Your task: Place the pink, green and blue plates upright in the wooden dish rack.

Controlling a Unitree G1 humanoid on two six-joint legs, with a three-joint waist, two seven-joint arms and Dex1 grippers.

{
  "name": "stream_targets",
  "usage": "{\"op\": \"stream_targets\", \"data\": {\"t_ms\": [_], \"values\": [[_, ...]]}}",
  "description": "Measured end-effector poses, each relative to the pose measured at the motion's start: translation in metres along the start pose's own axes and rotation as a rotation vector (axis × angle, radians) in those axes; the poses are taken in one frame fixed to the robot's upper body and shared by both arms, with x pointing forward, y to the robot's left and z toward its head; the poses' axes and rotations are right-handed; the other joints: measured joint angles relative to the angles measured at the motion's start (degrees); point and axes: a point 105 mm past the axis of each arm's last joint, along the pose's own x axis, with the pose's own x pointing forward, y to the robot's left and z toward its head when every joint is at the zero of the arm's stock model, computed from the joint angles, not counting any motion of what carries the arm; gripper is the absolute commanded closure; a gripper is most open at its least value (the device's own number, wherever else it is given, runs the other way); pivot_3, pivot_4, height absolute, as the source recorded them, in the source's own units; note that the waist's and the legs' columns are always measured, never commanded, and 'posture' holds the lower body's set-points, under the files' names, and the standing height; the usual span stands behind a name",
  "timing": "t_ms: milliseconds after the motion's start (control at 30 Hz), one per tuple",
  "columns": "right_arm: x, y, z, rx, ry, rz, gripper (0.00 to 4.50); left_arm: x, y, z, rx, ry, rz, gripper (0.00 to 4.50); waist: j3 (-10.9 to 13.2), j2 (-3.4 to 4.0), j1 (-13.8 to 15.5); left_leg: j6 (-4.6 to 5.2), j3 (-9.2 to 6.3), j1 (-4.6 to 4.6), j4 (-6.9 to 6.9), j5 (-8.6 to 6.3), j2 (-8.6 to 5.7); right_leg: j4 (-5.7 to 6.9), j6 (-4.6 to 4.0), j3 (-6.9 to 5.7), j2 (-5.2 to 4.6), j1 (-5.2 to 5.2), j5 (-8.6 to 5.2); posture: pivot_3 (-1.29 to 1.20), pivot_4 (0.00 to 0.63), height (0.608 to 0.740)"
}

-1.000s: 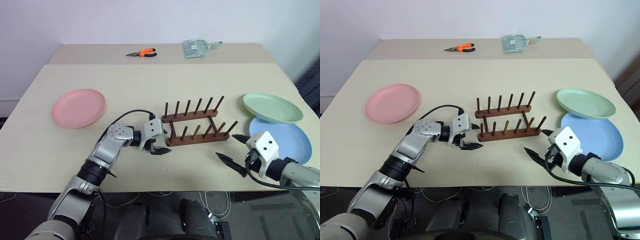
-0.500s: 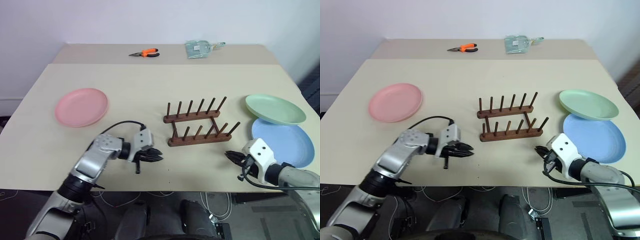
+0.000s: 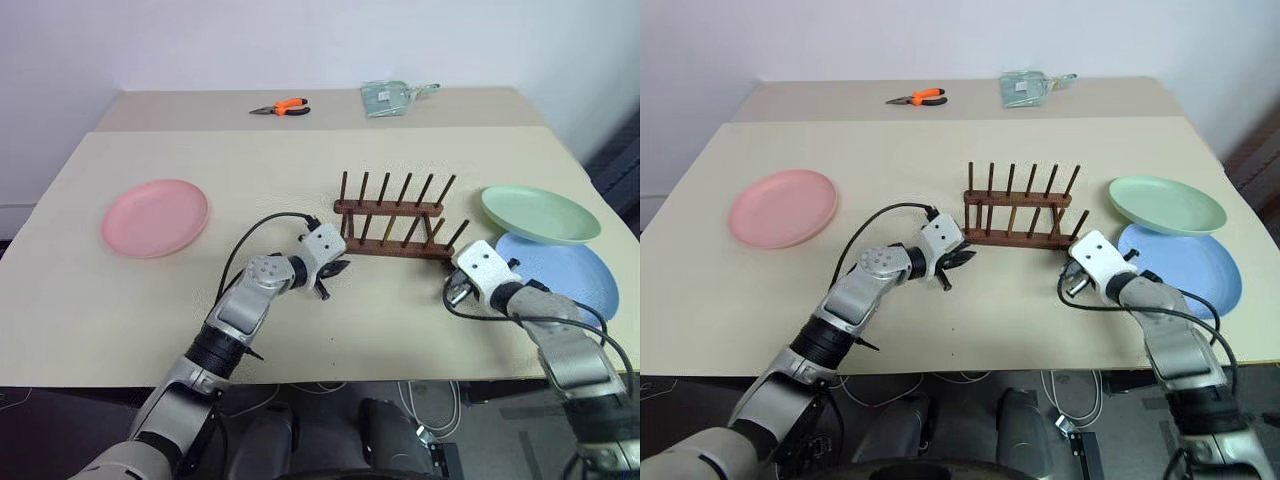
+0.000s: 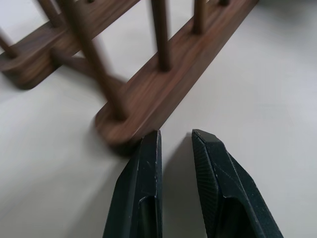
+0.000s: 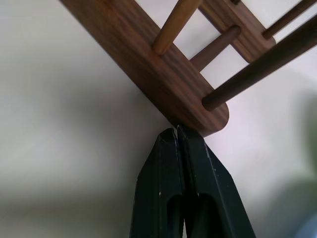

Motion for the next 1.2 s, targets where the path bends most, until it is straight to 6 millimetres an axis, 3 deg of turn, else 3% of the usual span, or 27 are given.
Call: {"op": "stream_targets", "data": {"t_ms": [100, 167, 200, 267, 367, 433, 467, 533, 600, 633, 733, 867, 1000, 1100, 1200], "values": [[0.005, -0.002, 0.003, -0.012, -0.002, -0.004, 4.47, -0.002, 0.004, -0.001, 0.008, -0.001, 0.016, 3.54, 0.00, 0.00, 0.09, 0.00, 0.00, -0.02, -0.01, 0.00, -0.01, -0.01, -0.17, 0.00, 0.00, -0.01, 0.11, 0.00, 0.150, 0.740], [0.005, -0.002, 0.004, -0.010, -0.005, 0.007, 3.96, -0.005, 0.007, -0.002, 0.007, -0.003, 0.028, 3.54, 0.00, 0.00, 0.10, 0.00, 0.00, -0.02, -0.01, 0.00, -0.01, -0.01, -0.18, 0.01, 0.00, -0.01, 0.12, 0.00, 0.150, 0.740], [0.004, 0.001, 0.007, -0.003, -0.017, 0.028, 3.67, -0.009, 0.010, -0.005, 0.006, -0.001, 0.034, 3.30, 0.00, 0.00, -0.12, 0.00, 0.00, -0.02, -0.02, 0.00, 0.00, 0.00, -0.18, 0.01, 0.00, -0.03, 0.12, 0.00, 0.150, 0.740], [-0.002, 0.011, 0.017, 0.020, -0.063, 0.104, 2.66, -0.023, 0.021, -0.012, -0.054, -0.003, 0.065, 2.62, 0.01, 0.03, -0.50, 0.00, -0.03, -0.02, -0.08, 0.00, 0.02, 0.02, -0.17, 0.00, 0.02, -0.07, 0.11, 0.00, 0.150, 0.740], [-0.016, 0.034, 0.044, 0.042, -0.174, 0.242, 1.14, -0.061, 0.069, -0.026, -0.193, 0.000, 0.260, 1.12, 0.07, 0.03, -1.31, 0.00, -0.13, -0.06, -0.08, 0.00, 0.06, 0.09, 0.03, -0.03, 0.08, -0.15, -0.01, 0.00, 0.150, 0.740], [-0.023, 0.043, 0.061, 0.041, -0.236, 0.303, 0.11, -0.093, 0.114, -0.026, -0.236, -0.007, 0.482, 0.12, 0.09, 0.00, -1.12, -0.01, -0.17, -0.07, -0.05, 0.00, 0.05, 0.10, 0.04, -0.06, 0.08, -0.13, -0.02, 0.00, 0.150, 0.740], [-0.027, 0.047, 0.069, 0.034, -0.263, 0.322, 0.04, -0.111, 0.137, -0.024, -0.245, -0.005, 0.607, 0.05, 0.08, -0.01, -1.04, -0.01, -0.17, -0.07, -0.05, 0.01, 0.03, 0.09, 0.05, -0.06, 0.07, -0.12, -0.02, 0.00, 0.150, 0.740], [-0.029, 0.053, 0.078, 0.025, -0.294, 0.352, 0.04, -0.154, 0.177, -0.025, -0.264, 0.011, 0.856, 0.05, 0.07, -0.04, -1.01, -0.02, -0.17, -0.07, -0.05, 0.01, 0.00, 0.08, 0.06, -0.06, 0.06, -0.11, -0.02, 0.00, 0.150, 0.740], [-0.029, 0.056, 0.081, 0.027, -0.300, 0.366, 0.04, -0.195, 0.203, -0.031, -0.291, 0.046, 1.065, 0.05, 0.07, -0.04, -1.00, -0.02, -0.15, -0.07, -0.06, 0.01, -0.03, 0.05, 0.06, -0.05, 0.03, -0.12, -0.02, 0.00, 0.150, 0.740], [-0.027, 0.059, 0.083, 0.026, -0.306, 0.379, 0.04, -0.218, 0.211, -0.039, -0.334, 0.067, 1.173, 0.05, 0.07, -0.04, -1.01, -0.03, -0.15, -0.07, -0.07, 0.01, -0.03, 0.04, 0.05, -0.05, 0.02, -0.12, -0.01, 0.00, 0.150, 0.740], [-0.022, 0.065, 0.087, 0.022, -0.316, 0.404, 0.04, -0.252, 0.212, -0.061, -0.494, 0.114, 1.345, 0.05, 0.07, -0.04, -0.87, -0.07, -0.18, -0.09, -0.07, 0.03, -0.03, 0.05, 0.02, -0.06, 0.02, -0.12, 0.01, 0.00, 0.150, 0.740], [-0.018, 0.064, 0.090, 0.006, -0.328, 0.405, 0.04, -0.260, 0.194, -0.087, -0.733, 0.119, 1.393, 0.05, 0.04, -0.12, -0.59, -0.12, -0.18, -0.09, -0.05, 0.05, -0.04, 0.07, -0.10, -0.06, 0.00, -0.11, 0.10, 0.00, 0.150, 0.740], [-0.017, 0.062, 0.089, 0.005, -0.328, 0.401, 0.04, -0.243, 0.171, -0.112, -0.961, 0.114, 1.316, 0.05, 0.05, -0.16, -0.66, -0.14, -0.19, -0.10, -0.05, 0.06, -0.04, 0.10, -0.10, -0.09, 0.01, -0.13, 0.10, 0.00, 0.150, 0.740], [-0.016, 0.059, 0.096, -0.006, -0.354, 0.391, 0.00, -0.236, 0.166, -0.115, -1.113, 0.018, 1.289, 0.93, 0.05, -0.17, -0.82, -0.17, -0.19, -0.08, -0.06, 0.07, -0.03, 0.10, -0.10, -0.09, 0.01, -0.13, 0.11, 0.00, 0.150, 0.740], [-0.016, 0.057, 0.099, -0.019, -0.367, 0.371, 0.00, -0.238, 0.166, -0.117, -1.203, -0.045, 1.300, 2.35, 0.04, -0.18, -0.93, -0.18, -0.18, -0.08, -0.07, 0.07, -0.04, 0.10, -0.10, -0.08, 0.01, -0.12, 0.10, 0.00, 0.150, 0.740]]}}
